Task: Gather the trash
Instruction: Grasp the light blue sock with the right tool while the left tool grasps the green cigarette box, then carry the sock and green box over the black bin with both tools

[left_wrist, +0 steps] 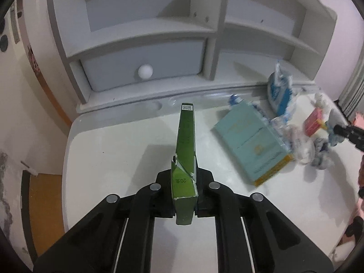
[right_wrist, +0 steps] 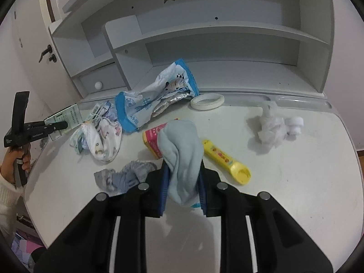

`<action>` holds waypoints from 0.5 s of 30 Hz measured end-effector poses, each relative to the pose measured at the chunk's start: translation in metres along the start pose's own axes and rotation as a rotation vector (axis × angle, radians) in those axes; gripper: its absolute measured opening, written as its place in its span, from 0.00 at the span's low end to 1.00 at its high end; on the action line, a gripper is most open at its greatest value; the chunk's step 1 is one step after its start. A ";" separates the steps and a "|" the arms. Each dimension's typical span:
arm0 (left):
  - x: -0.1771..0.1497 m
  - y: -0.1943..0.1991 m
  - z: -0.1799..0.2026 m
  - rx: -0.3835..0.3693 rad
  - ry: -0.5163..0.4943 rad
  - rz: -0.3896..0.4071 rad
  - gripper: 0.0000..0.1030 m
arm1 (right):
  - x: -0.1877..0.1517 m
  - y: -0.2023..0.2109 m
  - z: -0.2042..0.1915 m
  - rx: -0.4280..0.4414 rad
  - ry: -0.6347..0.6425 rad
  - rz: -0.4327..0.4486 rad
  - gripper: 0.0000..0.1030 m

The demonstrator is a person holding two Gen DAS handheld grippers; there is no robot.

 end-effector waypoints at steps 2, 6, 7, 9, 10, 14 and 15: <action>0.002 0.013 0.011 0.003 -0.025 0.030 0.09 | -0.002 0.009 0.004 -0.005 -0.002 0.016 0.22; 0.011 0.035 0.036 0.010 -0.067 0.087 0.09 | -0.010 0.020 0.016 -0.013 -0.020 0.031 0.22; 0.013 0.039 0.046 0.008 -0.072 0.102 0.09 | -0.015 0.019 0.018 -0.017 -0.019 0.024 0.22; 0.016 0.046 0.069 -0.026 -0.080 0.120 0.09 | -0.025 0.018 0.022 -0.011 -0.014 0.000 0.22; 0.016 0.050 0.086 -0.051 -0.096 0.130 0.09 | -0.030 0.022 0.025 -0.002 -0.017 -0.003 0.22; 0.000 0.068 0.200 -0.192 -0.266 0.166 0.09 | -0.045 0.072 0.058 0.007 -0.076 0.071 0.22; -0.007 0.069 0.232 -0.254 -0.298 0.152 0.09 | -0.053 0.095 0.075 -0.014 -0.103 0.095 0.22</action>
Point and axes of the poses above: each gripper's, at about its wrist camera, not at the fingertips, and y roughly against the way its jaws point, z to its right, x to its top, the point moved 6 cm from there along -y, roughly the way its jaws point, and after that the axes turned 10 degrees about y, right-handed, at the moved point
